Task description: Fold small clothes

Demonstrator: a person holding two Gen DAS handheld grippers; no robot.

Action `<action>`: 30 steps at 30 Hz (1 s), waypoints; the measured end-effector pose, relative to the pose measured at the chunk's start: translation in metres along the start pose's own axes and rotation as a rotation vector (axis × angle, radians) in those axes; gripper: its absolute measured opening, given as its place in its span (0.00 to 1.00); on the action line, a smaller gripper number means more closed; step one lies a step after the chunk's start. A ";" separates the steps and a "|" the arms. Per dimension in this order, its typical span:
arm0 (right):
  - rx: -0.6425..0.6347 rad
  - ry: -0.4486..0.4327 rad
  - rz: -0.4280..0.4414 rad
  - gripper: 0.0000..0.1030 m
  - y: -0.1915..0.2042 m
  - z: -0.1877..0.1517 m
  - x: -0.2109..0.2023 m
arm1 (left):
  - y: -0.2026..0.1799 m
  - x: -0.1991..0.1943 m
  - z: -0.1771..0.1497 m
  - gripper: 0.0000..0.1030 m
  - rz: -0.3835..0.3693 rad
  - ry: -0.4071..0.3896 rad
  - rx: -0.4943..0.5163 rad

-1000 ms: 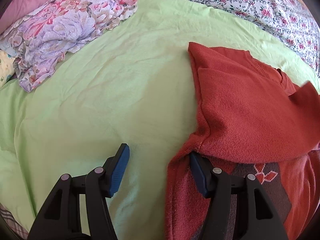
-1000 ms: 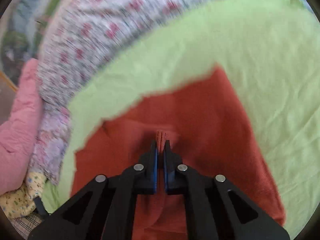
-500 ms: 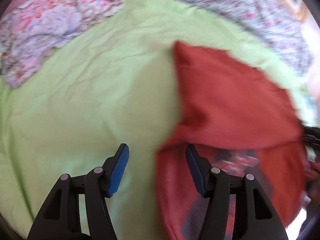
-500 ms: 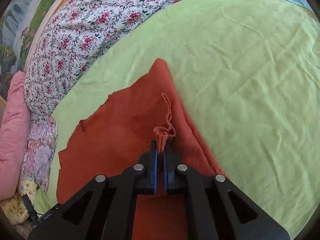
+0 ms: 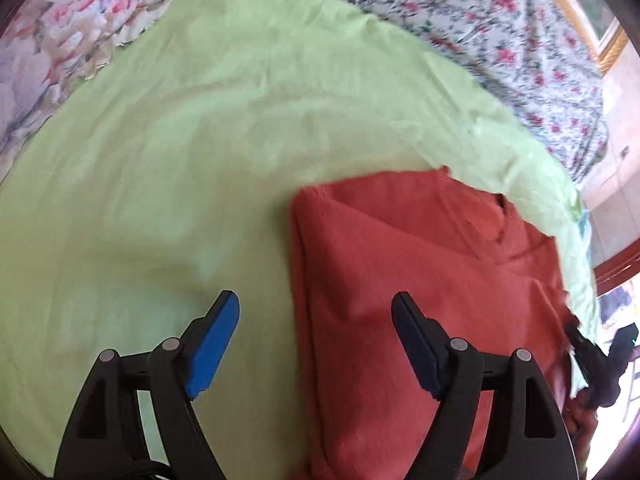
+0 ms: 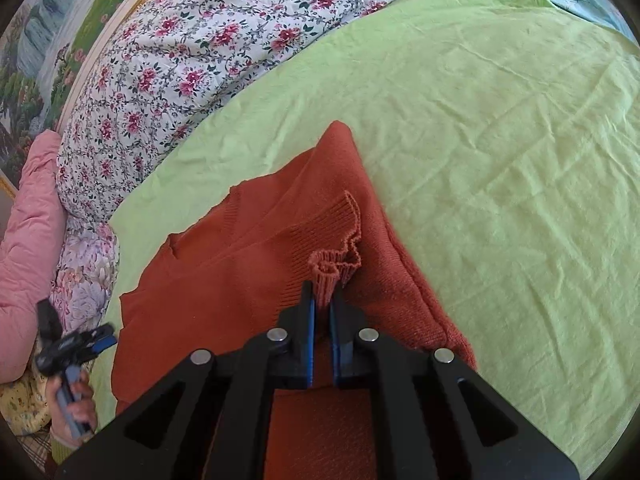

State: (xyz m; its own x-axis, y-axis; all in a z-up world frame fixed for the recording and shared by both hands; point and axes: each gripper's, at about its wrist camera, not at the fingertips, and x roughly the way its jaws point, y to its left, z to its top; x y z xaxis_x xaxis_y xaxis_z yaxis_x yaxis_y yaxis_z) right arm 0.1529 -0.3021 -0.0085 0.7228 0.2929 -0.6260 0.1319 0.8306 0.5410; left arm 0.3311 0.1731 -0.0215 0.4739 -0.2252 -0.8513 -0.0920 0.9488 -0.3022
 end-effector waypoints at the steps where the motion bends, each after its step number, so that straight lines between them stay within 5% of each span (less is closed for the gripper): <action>1: -0.003 0.002 0.003 0.08 0.001 0.000 0.000 | 0.001 0.007 0.005 0.76 0.007 0.008 0.005; 3: -0.012 0.008 0.007 0.08 0.002 0.000 0.000 | 0.002 0.022 0.013 0.68 0.040 0.017 0.011; 5: -0.021 0.009 0.008 0.08 0.004 0.000 0.002 | -0.005 0.025 0.017 0.17 0.026 -0.012 0.066; 6: -0.026 0.008 0.010 0.08 0.004 0.000 0.002 | -0.007 0.024 0.020 0.09 0.004 -0.016 0.067; 12: -0.067 -0.065 0.034 0.08 0.019 0.014 -0.007 | -0.013 0.009 0.040 0.07 0.065 -0.129 0.078; 21: -0.090 0.061 -0.070 0.08 0.006 0.005 0.027 | -0.012 0.018 0.030 0.14 0.126 -0.096 0.098; 27: -0.054 0.043 -0.046 0.21 0.005 0.000 -0.006 | -0.016 -0.037 -0.017 0.17 0.113 -0.122 0.095; 30: -0.061 0.023 -0.035 0.35 0.007 -0.009 -0.025 | -0.019 -0.060 -0.056 0.35 0.095 -0.124 0.084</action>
State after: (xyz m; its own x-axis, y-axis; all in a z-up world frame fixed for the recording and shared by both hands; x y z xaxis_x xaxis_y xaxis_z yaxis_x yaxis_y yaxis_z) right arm 0.1292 -0.2991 0.0062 0.7025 0.2738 -0.6569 0.1143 0.8676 0.4839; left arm 0.2550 0.1566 0.0115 0.5714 -0.1092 -0.8134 -0.0707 0.9809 -0.1814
